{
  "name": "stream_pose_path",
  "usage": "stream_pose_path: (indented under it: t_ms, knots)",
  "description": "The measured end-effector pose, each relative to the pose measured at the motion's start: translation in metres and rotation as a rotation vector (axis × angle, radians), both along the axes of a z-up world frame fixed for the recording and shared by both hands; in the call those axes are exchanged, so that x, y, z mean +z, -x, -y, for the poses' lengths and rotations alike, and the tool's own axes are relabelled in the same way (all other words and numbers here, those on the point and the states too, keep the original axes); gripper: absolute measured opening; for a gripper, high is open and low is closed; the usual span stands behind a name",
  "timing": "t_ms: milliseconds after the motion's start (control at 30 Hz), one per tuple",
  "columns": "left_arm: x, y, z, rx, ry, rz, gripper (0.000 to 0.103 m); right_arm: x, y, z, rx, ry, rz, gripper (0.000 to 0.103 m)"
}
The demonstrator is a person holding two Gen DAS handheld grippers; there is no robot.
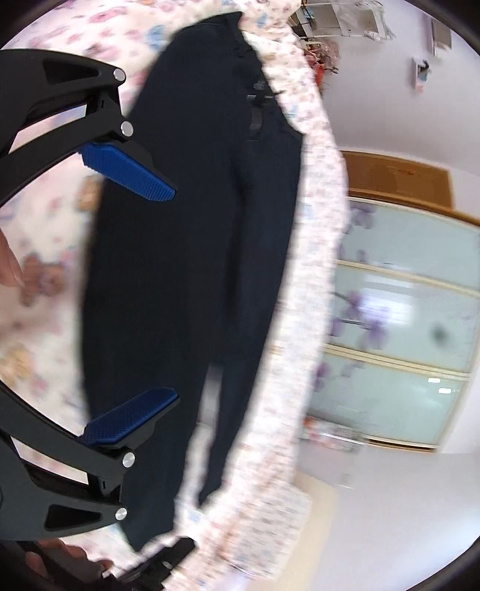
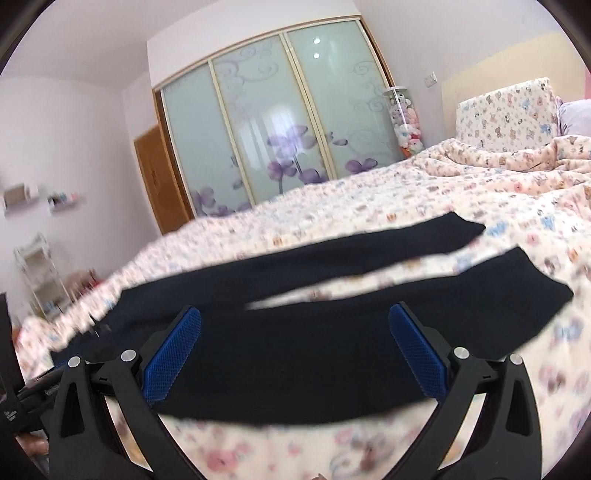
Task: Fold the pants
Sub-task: 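Move the right tool to the trouser leg hems and grasp them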
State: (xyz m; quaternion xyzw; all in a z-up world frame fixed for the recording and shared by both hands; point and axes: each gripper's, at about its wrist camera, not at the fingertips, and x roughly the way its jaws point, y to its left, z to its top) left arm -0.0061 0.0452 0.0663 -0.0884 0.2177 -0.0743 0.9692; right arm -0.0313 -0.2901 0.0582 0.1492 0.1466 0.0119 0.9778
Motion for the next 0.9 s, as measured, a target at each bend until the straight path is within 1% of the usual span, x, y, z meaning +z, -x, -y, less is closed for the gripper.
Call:
stream_pose_path:
  t_ms: [33,100,133,200,233,300,333,400,467,567,667,700,733,800,900]
  knots:
    - [0.007,0.001,-0.002,0.013,0.009,0.040,0.101,0.008,-0.005,0.009,0.001,-0.020,0.004,0.102]
    - [0.016,0.004,-0.007,0.064,0.002,0.128,0.101,0.022,-0.019,0.024,-0.018,-0.017,-0.011,0.102]
    - [0.017,0.005,-0.008,0.094,-0.009,0.169,0.101,0.029,-0.028,0.032,-0.035,-0.008,-0.033,0.102]
    - [0.013,0.008,-0.010,0.148,-0.036,0.220,0.101,0.041,-0.052,0.055,-0.075,-0.010,-0.092,0.102]
    - [0.008,0.007,-0.011,0.164,-0.049,0.222,0.101,0.046,-0.064,0.067,-0.095,-0.024,-0.117,0.102]
    - [0.000,0.004,-0.012,0.170,-0.060,0.194,0.101,0.052,-0.097,0.102,-0.140,-0.099,-0.181,0.102]
    - [-0.004,0.002,-0.012,0.161,-0.057,0.175,0.101,0.052,-0.108,0.114,-0.149,-0.132,-0.196,0.102]
    - [-0.011,0.000,-0.014,0.131,-0.039,0.145,0.101,0.051,-0.142,0.147,-0.169,-0.232,-0.247,0.102]
    - [-0.015,-0.002,-0.018,0.113,-0.016,0.138,0.101,0.048,-0.173,0.174,-0.212,-0.283,-0.284,0.102]
    - [-0.017,-0.005,-0.025,0.074,0.025,0.130,0.101,0.038,-0.218,0.206,-0.291,-0.273,-0.333,0.102]
    - [-0.021,-0.013,-0.022,0.022,0.031,0.111,0.101,0.018,-0.255,0.230,-0.328,-0.284,-0.387,0.102]
    - [-0.023,-0.016,-0.019,-0.009,0.025,0.098,0.101,0.011,-0.267,0.239,-0.341,-0.279,-0.405,0.100]
    - [-0.025,-0.019,-0.018,-0.030,0.013,0.087,0.101,0.004,-0.277,0.245,-0.362,-0.263,-0.424,0.092]
    - [-0.026,-0.021,-0.007,-0.064,-0.023,0.071,0.101,-0.009,-0.296,0.257,-0.412,-0.199,-0.449,0.083]
    - [-0.029,-0.020,0.005,-0.098,-0.067,0.066,0.101,-0.022,-0.313,0.270,-0.451,-0.155,-0.471,0.081]
